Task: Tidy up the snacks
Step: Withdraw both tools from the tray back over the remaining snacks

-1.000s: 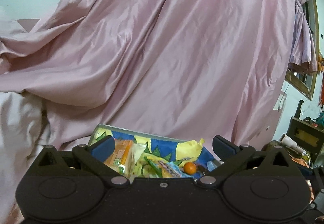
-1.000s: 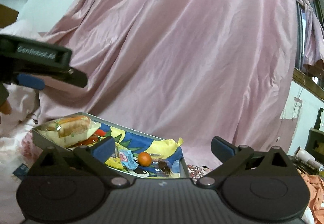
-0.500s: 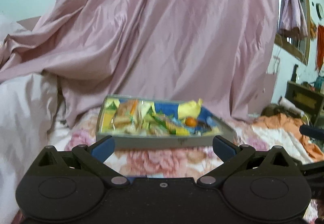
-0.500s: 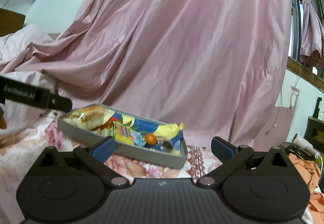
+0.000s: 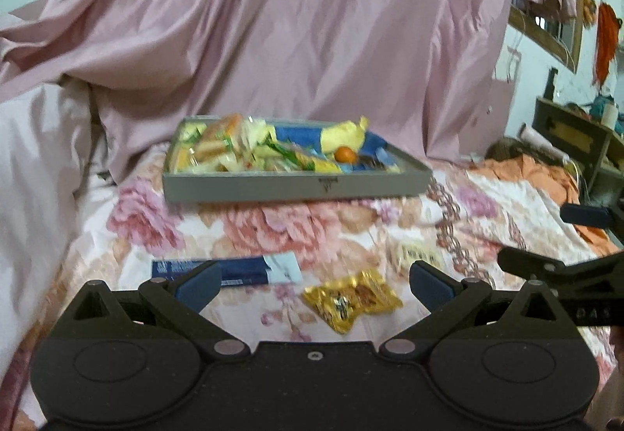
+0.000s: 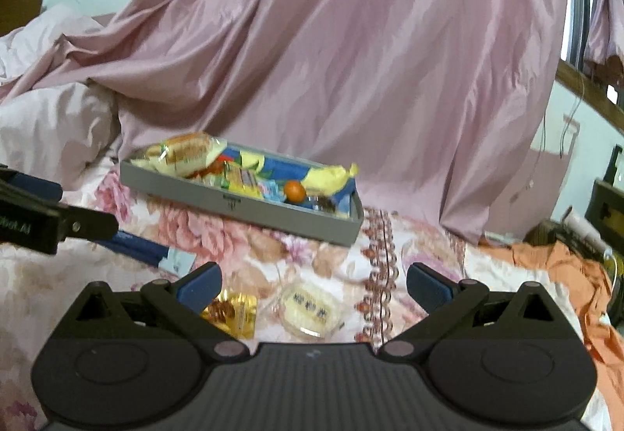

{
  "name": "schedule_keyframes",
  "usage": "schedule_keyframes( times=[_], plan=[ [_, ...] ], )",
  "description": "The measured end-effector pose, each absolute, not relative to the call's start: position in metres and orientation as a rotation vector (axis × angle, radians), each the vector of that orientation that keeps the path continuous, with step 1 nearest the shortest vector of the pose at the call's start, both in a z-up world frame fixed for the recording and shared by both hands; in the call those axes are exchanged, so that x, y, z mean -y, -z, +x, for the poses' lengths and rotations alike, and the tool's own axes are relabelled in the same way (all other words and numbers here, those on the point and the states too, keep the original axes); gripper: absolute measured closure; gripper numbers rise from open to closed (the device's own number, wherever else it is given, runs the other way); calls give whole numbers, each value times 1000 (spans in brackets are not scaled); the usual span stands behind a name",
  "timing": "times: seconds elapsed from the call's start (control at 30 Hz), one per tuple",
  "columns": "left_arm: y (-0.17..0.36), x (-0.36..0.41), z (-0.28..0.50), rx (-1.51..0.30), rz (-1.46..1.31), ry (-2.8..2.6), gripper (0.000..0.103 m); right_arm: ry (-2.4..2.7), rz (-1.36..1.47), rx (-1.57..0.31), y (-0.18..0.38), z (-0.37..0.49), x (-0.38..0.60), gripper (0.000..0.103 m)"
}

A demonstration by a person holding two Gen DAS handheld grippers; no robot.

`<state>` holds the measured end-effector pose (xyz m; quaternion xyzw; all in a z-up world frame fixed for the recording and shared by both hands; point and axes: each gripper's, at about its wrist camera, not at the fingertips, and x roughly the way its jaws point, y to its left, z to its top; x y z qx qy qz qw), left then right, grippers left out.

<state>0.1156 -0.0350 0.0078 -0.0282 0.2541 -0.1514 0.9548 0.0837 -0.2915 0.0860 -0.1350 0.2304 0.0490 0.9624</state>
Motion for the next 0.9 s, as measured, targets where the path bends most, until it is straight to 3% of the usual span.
schedule_keyframes(
  times=[0.9],
  plan=[
    [35,72,115,-709,66,415,1,-107,-241,-746,-57,109,297,0]
  ],
)
